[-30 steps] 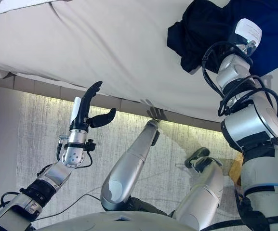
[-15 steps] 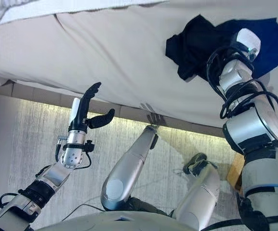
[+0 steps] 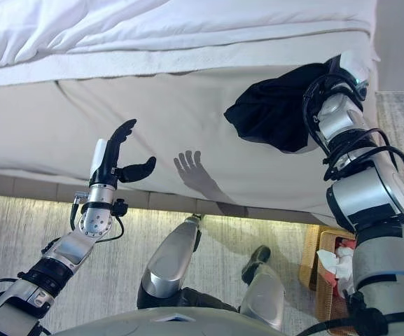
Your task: Pick up the clothes from the bed and place them into the basket
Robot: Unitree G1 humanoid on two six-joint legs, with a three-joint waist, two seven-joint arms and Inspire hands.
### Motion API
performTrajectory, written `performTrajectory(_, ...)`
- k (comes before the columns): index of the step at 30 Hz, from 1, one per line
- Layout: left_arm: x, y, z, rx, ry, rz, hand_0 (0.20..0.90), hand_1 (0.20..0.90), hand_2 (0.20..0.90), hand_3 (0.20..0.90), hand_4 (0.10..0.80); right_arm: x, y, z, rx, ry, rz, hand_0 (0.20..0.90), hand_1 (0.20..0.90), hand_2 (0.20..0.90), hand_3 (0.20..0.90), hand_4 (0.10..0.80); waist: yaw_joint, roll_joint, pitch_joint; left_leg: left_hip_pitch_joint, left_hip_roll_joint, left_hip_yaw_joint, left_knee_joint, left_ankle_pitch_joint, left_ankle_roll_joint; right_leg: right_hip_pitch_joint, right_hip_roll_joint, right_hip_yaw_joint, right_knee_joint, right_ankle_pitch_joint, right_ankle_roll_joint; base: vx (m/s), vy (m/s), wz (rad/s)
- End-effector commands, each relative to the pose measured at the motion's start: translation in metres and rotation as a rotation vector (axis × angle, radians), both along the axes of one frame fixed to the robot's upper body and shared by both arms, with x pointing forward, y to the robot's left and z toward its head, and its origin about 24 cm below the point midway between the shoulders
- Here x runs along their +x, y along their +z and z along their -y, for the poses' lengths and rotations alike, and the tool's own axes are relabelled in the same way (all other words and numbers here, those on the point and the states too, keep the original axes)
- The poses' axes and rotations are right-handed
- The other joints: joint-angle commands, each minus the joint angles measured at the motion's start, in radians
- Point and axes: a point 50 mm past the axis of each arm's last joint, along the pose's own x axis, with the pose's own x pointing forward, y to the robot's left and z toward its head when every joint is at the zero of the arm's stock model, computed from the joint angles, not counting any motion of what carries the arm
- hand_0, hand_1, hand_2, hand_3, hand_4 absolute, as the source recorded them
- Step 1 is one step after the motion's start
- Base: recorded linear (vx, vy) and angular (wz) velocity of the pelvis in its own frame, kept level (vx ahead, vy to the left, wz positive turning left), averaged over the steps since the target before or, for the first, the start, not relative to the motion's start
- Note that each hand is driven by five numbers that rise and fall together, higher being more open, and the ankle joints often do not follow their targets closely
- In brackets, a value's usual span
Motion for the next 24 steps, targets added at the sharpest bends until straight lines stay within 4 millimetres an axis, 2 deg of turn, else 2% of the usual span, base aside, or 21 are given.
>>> performTrajectory(1, -0.01, -0.01, -0.009, 0.008, 0.032, -0.036, 0.9, 0.9, 0.9, 0.9, 0.8, -0.016, 0.046, 0.021, -0.16, -0.029, 0.18, 0.3, 0.3, 0.3, 0.2, 0.1, -0.056, -0.041, -0.271, 0.061, 0.019, 0.08, -0.045, -0.119, 0.025, -0.021, 0.052, -0.008, -0.022, 0.001, -0.06, 0.042, 0.046, -0.22)
performTrajectory(4, -0.014, -0.021, -0.012, 0.025, 0.043, -0.092, 0.9, 0.9, 0.9, 0.9, 0.8, -0.02, 0.052, 0.027, -0.166, -0.033, 0.196, 0.3, 0.3, 0.3, 0.2, 0.1, -0.077, -0.049, -0.305, 0.088, 0.029, 0.086, -0.081, -0.107, 0.02, -0.006, 0.066, 0.005, -0.054, 0.012, -0.053, 0.004, 0.012, -0.18)
performTrajectory(7, -0.018, -0.031, -0.017, 0.018, 0.065, -0.135, 0.9, 0.9, 0.9, 0.9, 0.8, -0.026, 0.061, 0.033, -0.191, -0.023, 0.21, 0.3, 0.3, 0.3, 0.2, 0.1, -0.11, -0.059, -0.352, 0.129, 0.049, 0.108, -0.14, -0.087, 0.002, 0.02, 0.083, 0.022, -0.113, 0.035, -0.045, 0.011, 0.004, -0.24)
performTrajectory(11, -0.018, -0.036, -0.015, 0.012, 0.063, -0.14, 0.9, 0.9, 0.9, 0.9, 0.8, -0.035, 0.08, 0.041, -0.219, -0.021, 0.229, 0.3, 0.3, 0.3, 0.2, 0.1, -0.153, -0.068, -0.389, 0.17, 0.074, 0.142, -0.206, -0.058, -0.023, 0.048, 0.109, 0.048, -0.184, 0.062, -0.042, -0.005, -0.014, -0.35)
performTrajectory(14, -0.014, -0.036, -0.012, 0.005, 0.06, -0.132, 0.9, 0.9, 0.9, 0.9, 0.8, -0.045, 0.093, 0.054, -0.223, -0.042, 0.26, 0.3, 0.3, 0.3, 0.2, 0.1, -0.191, -0.073, -0.407, 0.179, 0.083, 0.157, -0.217, -0.059, -0.032, 0.052, 0.123, 0.078, -0.209, 0.067, -0.045, -0.022, -0.014, -0.24)
performTrajectory(16, -0.013, -0.038, -0.01, -0.001, 0.061, -0.132, 0.9, 0.9, 0.9, 0.9, 0.8, -0.051, 0.095, 0.059, -0.23, -0.048, 0.283, 0.3, 0.3, 0.3, 0.2, 0.1, -0.216, -0.073, -0.416, 0.187, 0.089, 0.174, -0.218, -0.064, -0.035, 0.053, 0.13, 0.096, -0.227, 0.074, -0.046, -0.012, -0.002, -0.2)
performTrajectory(24, -0.012, -0.045, -0.006, 0.004, 0.062, -0.142, 0.9, 0.9, 0.9, 0.9, 0.8, -0.063, 0.103, 0.065, -0.287, -0.082, 0.336, 0.3, 0.3, 0.3, 0.2, 0.1, -0.294, -0.064, -0.432, 0.214, 0.098, 0.232, -0.218, -0.09, -0.044, 0.022, 0.15, 0.164, -0.257, 0.098, -0.039, -0.012, 0.027, -0.34)
